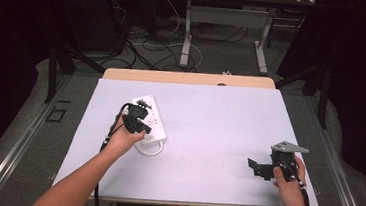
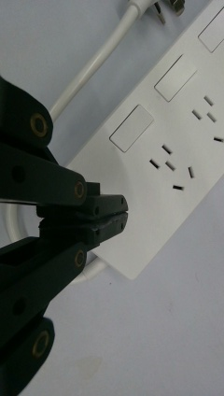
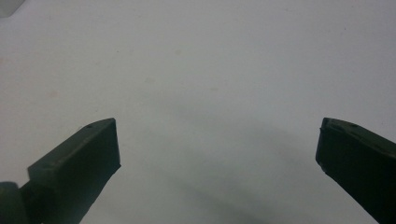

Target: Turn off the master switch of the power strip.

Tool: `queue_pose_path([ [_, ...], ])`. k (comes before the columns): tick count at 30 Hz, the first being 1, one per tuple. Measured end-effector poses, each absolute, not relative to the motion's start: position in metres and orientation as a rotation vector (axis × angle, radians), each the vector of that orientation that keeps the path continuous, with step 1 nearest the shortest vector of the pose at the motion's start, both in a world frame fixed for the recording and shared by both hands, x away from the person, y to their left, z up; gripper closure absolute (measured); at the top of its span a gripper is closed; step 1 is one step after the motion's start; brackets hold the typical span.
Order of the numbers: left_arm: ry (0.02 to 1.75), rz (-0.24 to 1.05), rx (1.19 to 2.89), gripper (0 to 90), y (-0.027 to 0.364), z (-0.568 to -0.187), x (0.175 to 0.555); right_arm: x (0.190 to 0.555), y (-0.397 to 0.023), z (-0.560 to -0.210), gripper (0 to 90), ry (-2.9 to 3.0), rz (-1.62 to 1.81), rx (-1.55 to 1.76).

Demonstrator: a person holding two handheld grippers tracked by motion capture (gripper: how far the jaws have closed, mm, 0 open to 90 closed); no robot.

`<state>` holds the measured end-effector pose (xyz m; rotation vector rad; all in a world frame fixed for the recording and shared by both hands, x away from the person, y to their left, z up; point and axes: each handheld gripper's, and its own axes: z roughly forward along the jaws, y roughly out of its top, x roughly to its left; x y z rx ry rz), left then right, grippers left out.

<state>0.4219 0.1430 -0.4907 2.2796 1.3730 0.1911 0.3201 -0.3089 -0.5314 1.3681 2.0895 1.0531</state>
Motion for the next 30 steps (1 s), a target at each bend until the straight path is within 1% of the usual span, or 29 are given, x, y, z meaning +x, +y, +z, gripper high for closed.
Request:
queue_pose_path([
  [8,1.351,0.209,2.272,89.5,0.145,-0.488,0.419,0.320,-0.309,-0.532,0.0,2.090,1.050,1.374],
  [14,1.341,0.214,2.257,85.1,0.147,-0.485,0.416,0.320,-0.309,-0.532,0.0,2.093,1.048,1.371],
  [21,1.320,0.202,2.224,77.7,0.154,-0.481,0.414,0.320,-0.309,-0.532,0.0,2.094,1.047,1.367],
  [30,1.349,0.181,2.161,68.5,0.164,-0.476,0.409,0.320,-0.310,-0.532,0.0,2.090,1.047,1.369],
])
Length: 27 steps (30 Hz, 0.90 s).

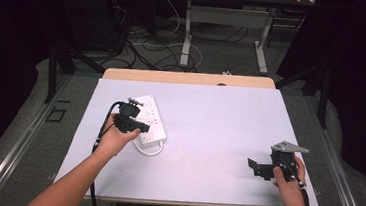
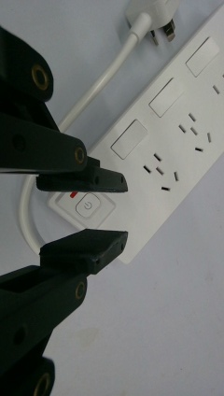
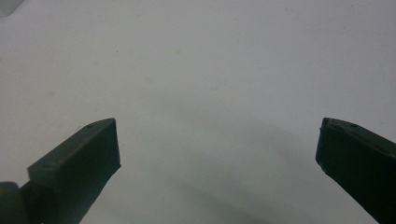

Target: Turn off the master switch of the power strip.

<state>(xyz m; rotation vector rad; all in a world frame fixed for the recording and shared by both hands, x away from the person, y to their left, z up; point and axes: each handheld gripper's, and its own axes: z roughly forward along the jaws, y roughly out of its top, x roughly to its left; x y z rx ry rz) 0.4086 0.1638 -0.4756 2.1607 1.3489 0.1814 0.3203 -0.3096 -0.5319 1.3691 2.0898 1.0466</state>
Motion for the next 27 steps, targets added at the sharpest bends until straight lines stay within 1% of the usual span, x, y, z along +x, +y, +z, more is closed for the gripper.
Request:
queue_pose_path([
  [3,1.353,0.165,2.130,66.1,0.168,-0.474,0.406,0.320,-0.310,-0.532,0.0,2.088,1.049,1.370],
  [5,1.357,0.184,2.124,62.3,0.170,-0.474,0.405,0.320,-0.309,-0.532,0.0,2.088,1.053,1.369],
  [9,1.340,0.219,2.135,57.7,0.175,-0.473,0.402,0.320,-0.309,-0.532,0.0,2.090,1.052,1.368],
  [17,1.339,0.279,2.098,47.1,0.183,-0.474,0.395,0.320,-0.309,-0.532,0.0,2.088,1.052,1.369],
  [25,1.312,0.315,2.088,40.5,0.192,-0.475,0.392,0.320,-0.309,-0.532,0.0,2.089,1.052,1.368],
  [27,1.288,0.345,2.067,39.1,0.194,-0.476,0.391,0.320,-0.309,-0.531,0.0,2.087,1.054,1.373],
])
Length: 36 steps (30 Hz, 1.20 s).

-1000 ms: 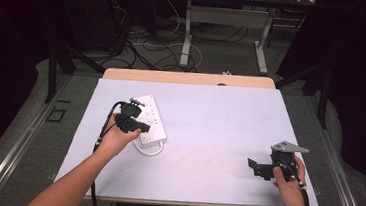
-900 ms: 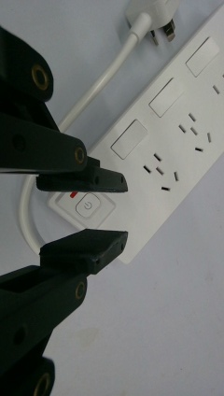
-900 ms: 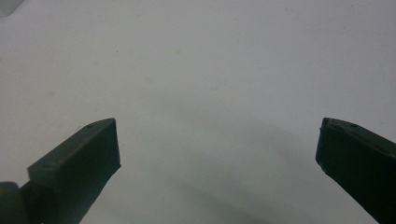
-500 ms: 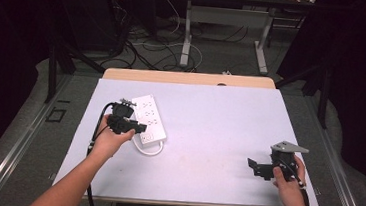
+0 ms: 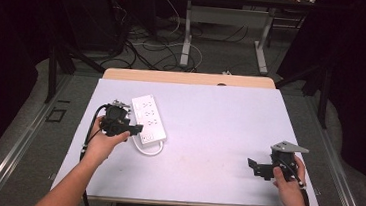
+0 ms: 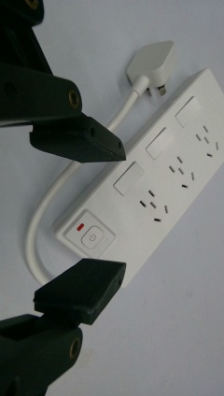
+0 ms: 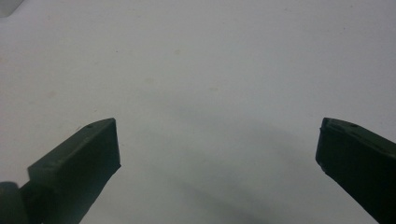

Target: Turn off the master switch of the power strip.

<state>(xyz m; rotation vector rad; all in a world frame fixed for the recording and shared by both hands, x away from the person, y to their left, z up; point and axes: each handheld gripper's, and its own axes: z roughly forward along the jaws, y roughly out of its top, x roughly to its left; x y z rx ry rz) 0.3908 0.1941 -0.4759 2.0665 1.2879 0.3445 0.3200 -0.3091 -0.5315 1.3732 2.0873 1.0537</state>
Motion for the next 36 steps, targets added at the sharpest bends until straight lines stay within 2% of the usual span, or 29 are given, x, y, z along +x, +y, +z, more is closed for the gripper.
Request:
queue_pose_path([
  [13,1.290,0.324,1.943,17.5,0.211,-0.478,0.376,0.320,-0.309,-0.531,0.0,2.087,1.057,1.370],
  [16,1.281,0.321,1.923,15.4,0.216,-0.479,0.373,0.320,-0.310,-0.531,0.0,2.085,1.054,1.368],
  [19,1.282,0.319,1.896,6.1,0.219,-0.479,0.369,0.320,-0.309,-0.531,0.0,2.086,1.055,1.368],
  [26,1.295,0.323,1.840,1.0,0.230,-0.482,0.362,0.320,-0.310,-0.531,0.0,2.088,1.053,1.362],
  [36,1.342,0.353,1.762,0.7,0.246,-0.492,0.353,0.320,-0.309,-0.531,0.0,2.086,1.056,1.368],
])
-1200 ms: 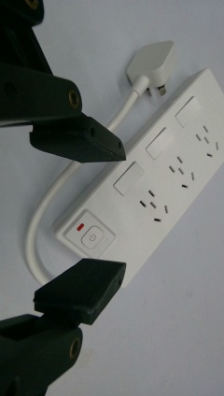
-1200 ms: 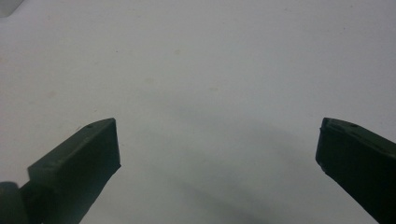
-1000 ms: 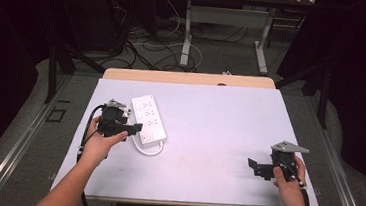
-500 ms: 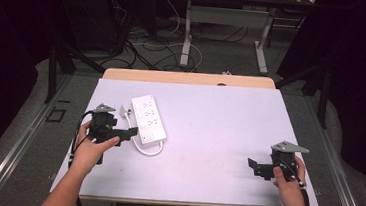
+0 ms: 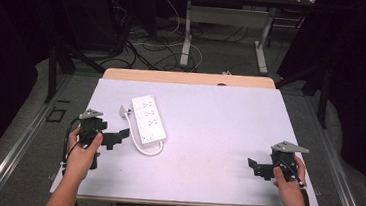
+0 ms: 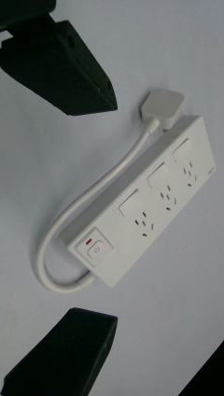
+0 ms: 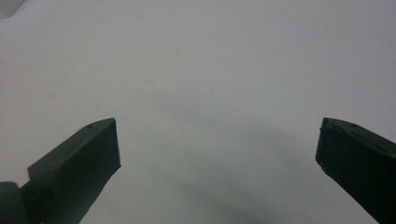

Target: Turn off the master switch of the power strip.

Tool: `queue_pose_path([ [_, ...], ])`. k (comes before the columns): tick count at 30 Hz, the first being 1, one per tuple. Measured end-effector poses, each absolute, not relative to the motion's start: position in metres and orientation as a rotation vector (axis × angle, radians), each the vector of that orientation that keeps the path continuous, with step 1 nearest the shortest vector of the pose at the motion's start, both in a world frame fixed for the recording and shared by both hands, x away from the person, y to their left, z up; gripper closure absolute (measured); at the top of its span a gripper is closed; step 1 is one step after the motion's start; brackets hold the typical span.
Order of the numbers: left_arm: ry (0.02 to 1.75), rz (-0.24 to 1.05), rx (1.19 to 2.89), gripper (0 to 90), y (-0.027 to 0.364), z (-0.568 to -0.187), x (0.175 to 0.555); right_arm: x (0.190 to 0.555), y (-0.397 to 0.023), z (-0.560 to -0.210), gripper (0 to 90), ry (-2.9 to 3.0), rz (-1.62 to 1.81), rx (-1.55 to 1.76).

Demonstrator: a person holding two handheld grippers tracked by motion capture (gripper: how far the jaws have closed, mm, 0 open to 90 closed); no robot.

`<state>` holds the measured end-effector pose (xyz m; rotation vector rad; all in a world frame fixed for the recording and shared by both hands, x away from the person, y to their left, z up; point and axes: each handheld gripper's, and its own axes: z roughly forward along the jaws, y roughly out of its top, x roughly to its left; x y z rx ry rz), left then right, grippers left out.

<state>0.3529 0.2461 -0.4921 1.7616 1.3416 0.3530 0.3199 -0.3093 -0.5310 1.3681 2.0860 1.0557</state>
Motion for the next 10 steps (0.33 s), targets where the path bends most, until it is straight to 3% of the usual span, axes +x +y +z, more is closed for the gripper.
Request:
queue_pose_path([
  [10,1.357,0.393,1.769,0.8,0.258,-0.501,0.348,0.319,-0.310,-0.531,0.0,2.087,1.052,1.373],
])
